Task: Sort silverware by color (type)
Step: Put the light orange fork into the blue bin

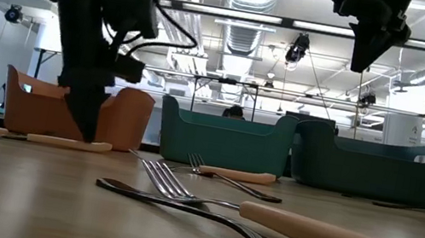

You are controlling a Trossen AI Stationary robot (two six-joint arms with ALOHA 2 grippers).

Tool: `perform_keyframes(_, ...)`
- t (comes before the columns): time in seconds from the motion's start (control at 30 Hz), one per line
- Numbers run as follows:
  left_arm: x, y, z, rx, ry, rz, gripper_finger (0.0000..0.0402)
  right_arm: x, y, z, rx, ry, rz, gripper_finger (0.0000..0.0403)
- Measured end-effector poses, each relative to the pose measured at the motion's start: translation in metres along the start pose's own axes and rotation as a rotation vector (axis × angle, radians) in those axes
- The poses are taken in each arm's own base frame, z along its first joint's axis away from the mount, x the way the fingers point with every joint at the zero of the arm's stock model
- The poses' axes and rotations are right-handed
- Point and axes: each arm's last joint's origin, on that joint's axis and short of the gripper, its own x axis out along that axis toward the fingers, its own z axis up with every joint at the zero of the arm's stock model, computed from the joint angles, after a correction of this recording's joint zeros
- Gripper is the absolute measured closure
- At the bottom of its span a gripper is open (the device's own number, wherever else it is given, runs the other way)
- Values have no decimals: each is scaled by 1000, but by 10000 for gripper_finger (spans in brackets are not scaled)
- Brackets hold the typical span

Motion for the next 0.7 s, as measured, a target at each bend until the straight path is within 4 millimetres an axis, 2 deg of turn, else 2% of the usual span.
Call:
perform_keyframes(0.17,7,3,-10,-33,26,12,294,0,0,0,1,-2,2,314)
perform_keyframes(0.33,10,3,-11,-57,24,3,296,0,0,0,2,-3,2,310)
perform_keyframes(0.53,16,0,-9,-88,30,-32,351,0,0,0,4,-5,3,315)
perform_keyframes(0.7,17,-1,-8,-150,36,-44,351,0,0,0,4,-5,3,321)
